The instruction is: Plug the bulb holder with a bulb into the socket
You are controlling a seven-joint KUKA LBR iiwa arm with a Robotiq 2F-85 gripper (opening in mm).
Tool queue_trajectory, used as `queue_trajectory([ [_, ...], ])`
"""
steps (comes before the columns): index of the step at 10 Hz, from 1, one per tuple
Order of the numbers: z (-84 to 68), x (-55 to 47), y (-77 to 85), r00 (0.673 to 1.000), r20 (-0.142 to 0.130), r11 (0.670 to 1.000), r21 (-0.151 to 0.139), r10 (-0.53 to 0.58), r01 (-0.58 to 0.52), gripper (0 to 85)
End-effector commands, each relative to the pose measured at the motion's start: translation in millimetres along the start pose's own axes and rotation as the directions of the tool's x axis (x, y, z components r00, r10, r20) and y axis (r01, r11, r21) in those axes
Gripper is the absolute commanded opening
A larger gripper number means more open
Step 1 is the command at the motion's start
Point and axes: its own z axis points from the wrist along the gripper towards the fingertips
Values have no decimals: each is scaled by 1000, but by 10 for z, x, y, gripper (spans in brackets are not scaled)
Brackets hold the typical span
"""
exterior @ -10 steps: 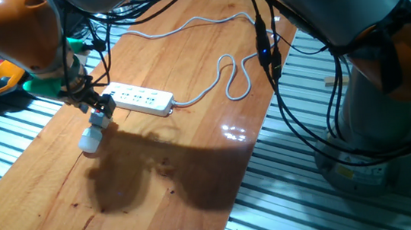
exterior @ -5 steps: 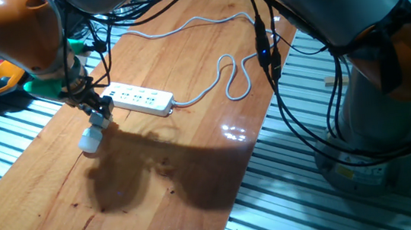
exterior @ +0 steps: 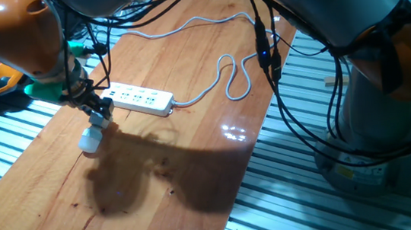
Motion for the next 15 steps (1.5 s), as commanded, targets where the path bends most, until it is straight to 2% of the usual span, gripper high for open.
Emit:
queue_trajectory([
  [1,3,3,-1,1000,0,1000,-1,0,0,510],
  [5,37,10,5,1000,10,1000,-2,8,-8,510],
  [15,128,20,1,1000,2,1000,-4,9,-9,510],
])
